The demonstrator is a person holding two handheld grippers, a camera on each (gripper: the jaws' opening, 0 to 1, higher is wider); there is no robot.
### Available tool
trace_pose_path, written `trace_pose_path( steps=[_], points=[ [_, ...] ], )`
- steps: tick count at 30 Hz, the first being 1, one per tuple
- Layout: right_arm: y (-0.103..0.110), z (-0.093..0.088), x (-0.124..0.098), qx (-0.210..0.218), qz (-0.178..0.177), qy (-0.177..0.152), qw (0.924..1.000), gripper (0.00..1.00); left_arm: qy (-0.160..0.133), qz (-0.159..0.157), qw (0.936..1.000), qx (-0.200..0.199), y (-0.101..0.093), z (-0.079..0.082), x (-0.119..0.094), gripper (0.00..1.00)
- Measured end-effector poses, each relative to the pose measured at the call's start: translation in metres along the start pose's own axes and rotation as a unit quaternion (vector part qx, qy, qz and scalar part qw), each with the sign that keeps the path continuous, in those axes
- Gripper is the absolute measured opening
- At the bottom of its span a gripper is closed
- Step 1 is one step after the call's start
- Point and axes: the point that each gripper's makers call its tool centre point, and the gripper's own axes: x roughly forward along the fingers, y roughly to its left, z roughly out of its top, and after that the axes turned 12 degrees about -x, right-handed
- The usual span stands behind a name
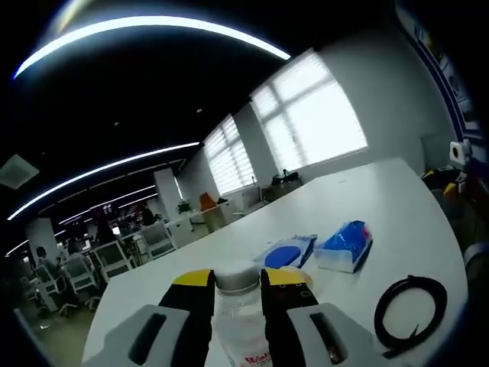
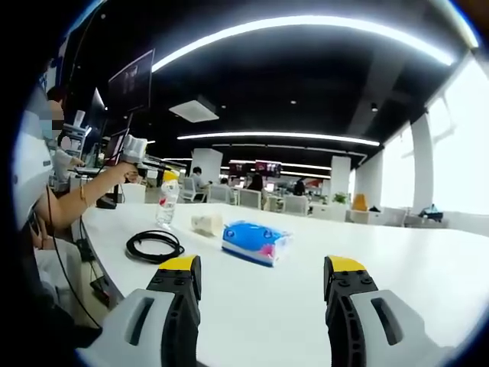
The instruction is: Arrange the tabletop items into an orderly group along one side of the table until the central work area is clear of visible clutter.
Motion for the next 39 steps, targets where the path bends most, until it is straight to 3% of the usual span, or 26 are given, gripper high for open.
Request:
trace_pose_path(
  steps=[12,21,39],
  points=[
    [0.005,0.000,0.003,0.002,0.009,-0.002,1.0000,0.63,-0.008,0.008,0.9999,-0.010,0.005,-0.001,-0.006,0.23],
    [0.019,0.012,0.005,0.025,0.047,-0.028,0.9982,0.67,-0.016,0.013,0.9995,-0.022,0.013,-0.003,-0.014,0.23],
    [0.020,0.010,0.003,0.025,0.045,-0.019,0.9985,0.68,-0.026,0.024,0.9986,-0.039,0.026,-0.006,-0.022,0.23]
  ],
)
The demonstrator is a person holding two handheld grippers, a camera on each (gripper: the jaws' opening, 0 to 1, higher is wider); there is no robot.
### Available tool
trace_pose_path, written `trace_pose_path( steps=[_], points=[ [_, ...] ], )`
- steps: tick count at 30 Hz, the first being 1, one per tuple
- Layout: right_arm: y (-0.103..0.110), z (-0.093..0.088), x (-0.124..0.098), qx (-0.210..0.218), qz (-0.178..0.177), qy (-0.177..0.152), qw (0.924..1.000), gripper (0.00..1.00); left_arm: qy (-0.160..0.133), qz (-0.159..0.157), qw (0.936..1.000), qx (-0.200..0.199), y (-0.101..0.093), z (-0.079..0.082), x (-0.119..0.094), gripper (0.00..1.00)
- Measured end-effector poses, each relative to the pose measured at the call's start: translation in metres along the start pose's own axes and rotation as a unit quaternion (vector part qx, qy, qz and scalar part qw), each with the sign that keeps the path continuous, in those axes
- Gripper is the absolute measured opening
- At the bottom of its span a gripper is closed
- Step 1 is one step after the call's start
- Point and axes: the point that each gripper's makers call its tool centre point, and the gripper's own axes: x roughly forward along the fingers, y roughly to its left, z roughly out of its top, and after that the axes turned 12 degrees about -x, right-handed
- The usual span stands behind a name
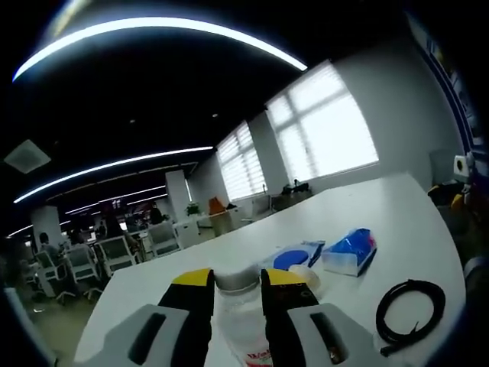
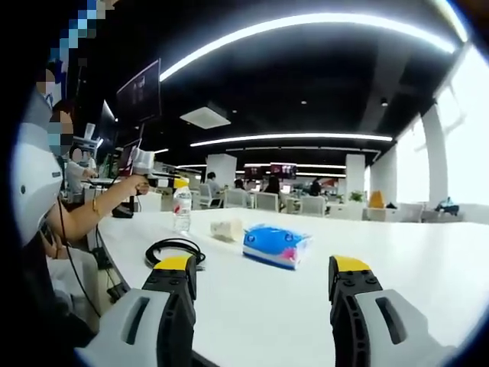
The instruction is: Arrange the tabletop items into an orderly group along one side of the table until the central work area is clear of visible clutter.
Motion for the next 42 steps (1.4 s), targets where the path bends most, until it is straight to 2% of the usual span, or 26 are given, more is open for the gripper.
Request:
trace_pose_path(
  steps=[14,21,32,36,42],
  points=[
    [0.000,-0.001,0.001,0.000,-0.002,0.001,1.0000,0.68,-0.006,-0.002,1.0000,-0.006,-0.002,0.001,0.001,0.23],
    [0.001,-0.001,0.001,0.001,0.000,-0.001,1.0000,0.68,-0.030,-0.003,0.9995,-0.008,-0.007,0.014,0.001,0.25],
    [0.001,-0.002,0.000,0.004,0.002,-0.002,1.0000,0.68,-0.031,-0.005,0.9995,-0.004,-0.015,0.019,-0.005,0.28],
    [0.002,-0.002,0.001,0.005,0.002,-0.002,1.0000,0.68,-0.032,-0.005,0.9994,0.009,-0.021,0.019,-0.008,0.29],
    [0.004,-0.001,0.001,0.005,0.004,-0.004,1.0000,0.68,-0.030,0.002,0.9995,0.011,-0.020,0.015,-0.015,0.33]
  ],
)
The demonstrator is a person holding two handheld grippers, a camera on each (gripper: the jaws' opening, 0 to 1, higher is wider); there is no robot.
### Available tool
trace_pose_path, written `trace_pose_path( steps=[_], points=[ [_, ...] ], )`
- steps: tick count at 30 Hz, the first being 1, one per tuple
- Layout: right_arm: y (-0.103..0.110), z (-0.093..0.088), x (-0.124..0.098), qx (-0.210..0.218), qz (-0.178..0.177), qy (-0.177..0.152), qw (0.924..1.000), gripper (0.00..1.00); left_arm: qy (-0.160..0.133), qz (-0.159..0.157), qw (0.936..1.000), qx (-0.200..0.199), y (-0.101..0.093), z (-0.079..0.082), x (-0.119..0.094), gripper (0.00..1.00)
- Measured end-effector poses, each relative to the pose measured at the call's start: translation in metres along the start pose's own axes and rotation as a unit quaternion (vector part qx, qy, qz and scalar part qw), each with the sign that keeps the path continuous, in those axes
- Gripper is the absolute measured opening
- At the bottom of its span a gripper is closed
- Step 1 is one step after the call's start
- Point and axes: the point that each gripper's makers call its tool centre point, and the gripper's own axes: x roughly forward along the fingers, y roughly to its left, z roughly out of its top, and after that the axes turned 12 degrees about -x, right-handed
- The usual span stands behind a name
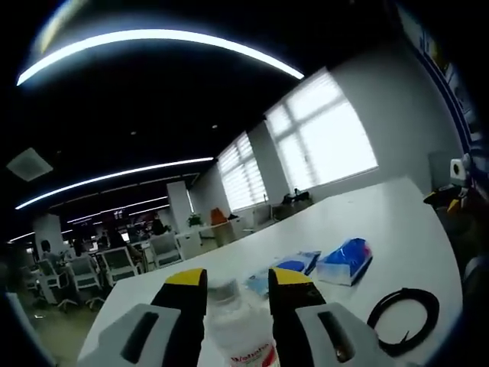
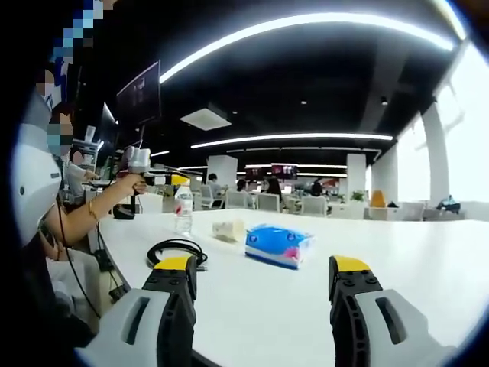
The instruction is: Arrange the tabletop items into an orderly group along one side of the table until the central work area is clear of visible clutter.
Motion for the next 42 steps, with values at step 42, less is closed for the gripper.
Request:
trace_pose_path(
  steps=[42],
  points=[
    [0.007,-0.001,0.006,-0.003,0.010,0.005,0.9999,0.68,0.083,0.026,0.9936,-0.072,0.014,-0.087,-0.011,0.55]
  ],
)
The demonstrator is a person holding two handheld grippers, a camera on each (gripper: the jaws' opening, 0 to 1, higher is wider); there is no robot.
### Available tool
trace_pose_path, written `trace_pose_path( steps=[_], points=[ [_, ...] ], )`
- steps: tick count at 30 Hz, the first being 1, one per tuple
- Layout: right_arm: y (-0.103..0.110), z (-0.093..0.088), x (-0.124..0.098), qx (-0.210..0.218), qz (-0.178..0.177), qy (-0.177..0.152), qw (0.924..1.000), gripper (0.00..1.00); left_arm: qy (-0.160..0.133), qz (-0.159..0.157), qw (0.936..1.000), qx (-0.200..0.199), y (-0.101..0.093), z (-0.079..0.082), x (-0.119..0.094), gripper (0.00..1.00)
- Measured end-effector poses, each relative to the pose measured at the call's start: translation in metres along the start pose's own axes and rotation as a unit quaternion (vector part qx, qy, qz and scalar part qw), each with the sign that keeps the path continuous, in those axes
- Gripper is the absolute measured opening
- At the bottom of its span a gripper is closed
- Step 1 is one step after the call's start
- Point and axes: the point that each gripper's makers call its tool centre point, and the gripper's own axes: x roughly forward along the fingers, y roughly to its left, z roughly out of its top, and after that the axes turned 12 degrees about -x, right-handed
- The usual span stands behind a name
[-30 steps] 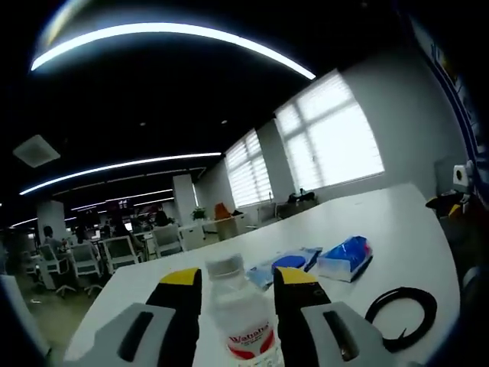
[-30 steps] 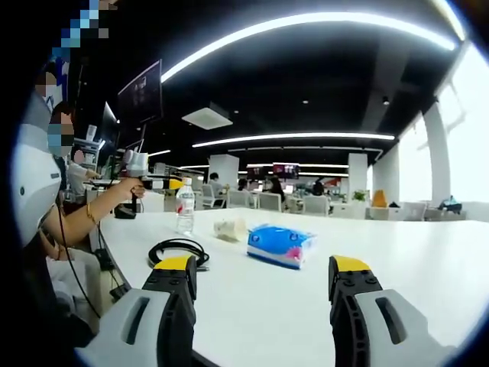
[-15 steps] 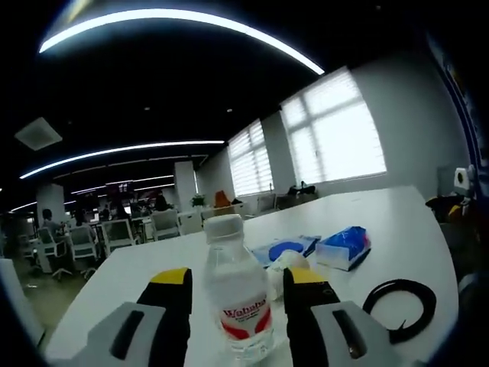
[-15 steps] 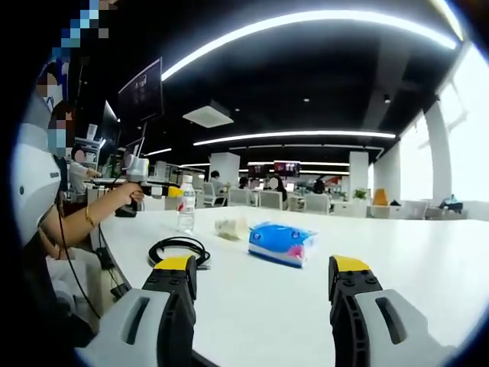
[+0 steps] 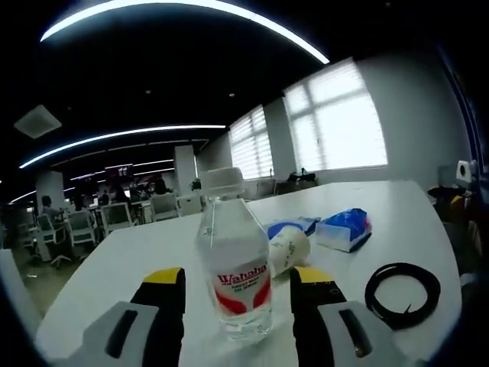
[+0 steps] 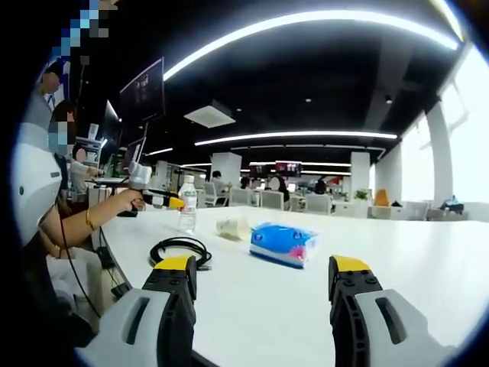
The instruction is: Arrange the tabletop items into an orderly group along one side of the table until the central work area is clear of visible clutter.
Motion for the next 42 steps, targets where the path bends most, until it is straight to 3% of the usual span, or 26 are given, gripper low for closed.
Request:
trace_pose_path(
  steps=[21,26,33,42],
  points=[
    [-0.004,-0.006,-0.003,0.004,-0.005,0.003,1.0000,0.68,0.035,0.014,0.9991,-0.020,0.002,-0.028,0.008,0.54],
    [-0.005,-0.006,-0.004,0.006,-0.007,0.004,1.0000,0.68,0.044,0.010,0.9985,-0.030,0.000,-0.036,0.011,0.47],
    [-0.004,-0.008,-0.002,0.004,-0.002,0.007,1.0000,0.68,0.037,0.020,0.9989,-0.022,0.000,-0.035,0.011,0.38],
    [-0.002,-0.009,-0.002,0.004,0.000,0.010,0.9999,0.68,0.036,0.021,0.9989,-0.020,-0.001,-0.035,0.013,0.38]
  ],
)
